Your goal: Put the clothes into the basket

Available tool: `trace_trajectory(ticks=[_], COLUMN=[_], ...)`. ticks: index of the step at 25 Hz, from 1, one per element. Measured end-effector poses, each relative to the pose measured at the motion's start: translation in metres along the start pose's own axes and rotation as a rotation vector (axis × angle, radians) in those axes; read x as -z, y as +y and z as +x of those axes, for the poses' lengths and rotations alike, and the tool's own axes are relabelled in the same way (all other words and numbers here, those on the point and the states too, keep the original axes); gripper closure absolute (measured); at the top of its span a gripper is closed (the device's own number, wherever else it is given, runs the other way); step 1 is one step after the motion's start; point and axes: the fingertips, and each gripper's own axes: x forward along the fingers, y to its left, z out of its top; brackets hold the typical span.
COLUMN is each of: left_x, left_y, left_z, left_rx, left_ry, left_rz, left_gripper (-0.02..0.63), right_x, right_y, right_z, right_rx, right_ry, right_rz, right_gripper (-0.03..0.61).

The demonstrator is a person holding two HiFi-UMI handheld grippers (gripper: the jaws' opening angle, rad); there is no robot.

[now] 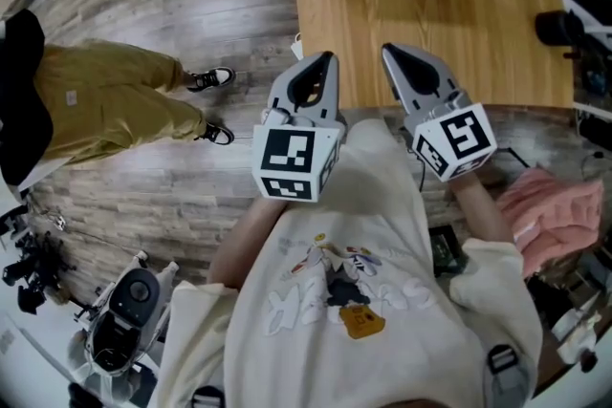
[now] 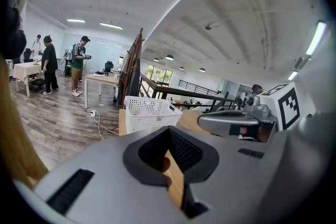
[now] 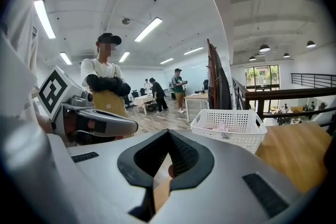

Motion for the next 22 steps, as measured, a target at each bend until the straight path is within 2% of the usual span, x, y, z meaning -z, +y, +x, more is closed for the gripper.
trace_trajectory(ticks=[6, 12, 16, 20, 22], left_x=[0.011, 0.026, 0.028, 0.03, 0.033], left_y=[-0.013, -0.027, -0.051, -0.081, -0.096], left_z=[-0.021, -0.035, -0.036, -0.033, -0.032], left_rx=[-0.016, -0.069, -0.08, -0.063, -0.063], left_ry=[-0.019, -0.003, -0.002, -0.002, -0.004], left_rz=[0.003, -0.036, -0.044, -0.089, -0.082], left_gripper=[0.614, 0.614, 0.614, 0.614, 0.614], right_x=[-0.002, 0.001, 0.0, 0.017, 0.024], right_y=[0.014, 0.015, 0.009, 0.001, -0.002], right_z=[-0.02, -0.032, -0.057, -0.085, -0.099], right_rx=[-0.039, -0.095, -0.102, -0.093, -0.097], right_ry=[-0.015, 0.001, -0.012, 0.031, 0.029], right_rz=[-0.005, -0.036, -0.016, -0.034, -0.025], right_gripper=[0.56, 0.56, 0.56, 0.56, 0.56])
